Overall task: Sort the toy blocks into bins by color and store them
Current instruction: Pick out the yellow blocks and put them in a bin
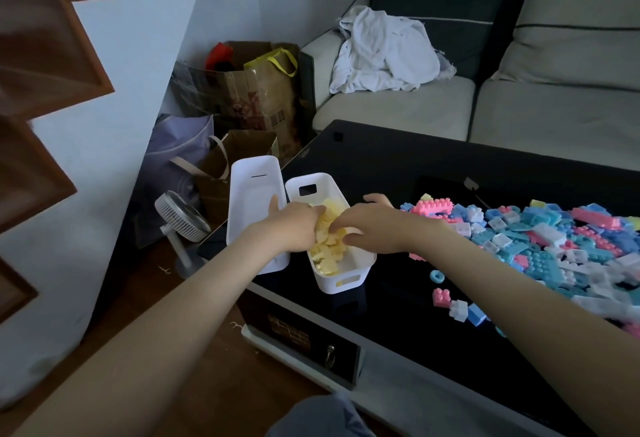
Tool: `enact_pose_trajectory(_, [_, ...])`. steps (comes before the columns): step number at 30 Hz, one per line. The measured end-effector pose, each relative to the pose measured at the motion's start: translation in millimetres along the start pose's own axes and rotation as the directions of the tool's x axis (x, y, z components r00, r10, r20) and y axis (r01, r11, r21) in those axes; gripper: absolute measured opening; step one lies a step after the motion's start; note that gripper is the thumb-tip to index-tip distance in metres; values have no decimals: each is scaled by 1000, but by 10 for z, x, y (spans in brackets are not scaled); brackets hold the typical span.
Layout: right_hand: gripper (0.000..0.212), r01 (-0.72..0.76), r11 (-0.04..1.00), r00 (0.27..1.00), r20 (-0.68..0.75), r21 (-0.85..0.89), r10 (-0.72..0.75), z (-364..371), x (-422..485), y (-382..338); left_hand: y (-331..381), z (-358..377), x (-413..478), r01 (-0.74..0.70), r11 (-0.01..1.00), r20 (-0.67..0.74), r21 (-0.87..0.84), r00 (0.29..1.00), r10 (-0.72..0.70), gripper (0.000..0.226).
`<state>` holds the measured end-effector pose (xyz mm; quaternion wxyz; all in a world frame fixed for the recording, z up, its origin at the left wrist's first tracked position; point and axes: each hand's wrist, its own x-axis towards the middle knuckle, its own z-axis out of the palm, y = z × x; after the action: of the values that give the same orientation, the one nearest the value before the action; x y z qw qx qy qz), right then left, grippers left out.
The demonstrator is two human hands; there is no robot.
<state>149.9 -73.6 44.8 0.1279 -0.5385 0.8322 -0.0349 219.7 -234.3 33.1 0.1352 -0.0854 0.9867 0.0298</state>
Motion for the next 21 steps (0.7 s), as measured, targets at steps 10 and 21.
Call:
enact_pose_trajectory(10, [31,43,997,999,2,-69,-43,118,19,162,124,-68,49,13,983,60,183,998,-25,54])
enact_pose_trajectory(21, [46,-73,992,996,-52,-103,68,180,14,100,56,-153,8,-14,995,27,96,1000,12,45])
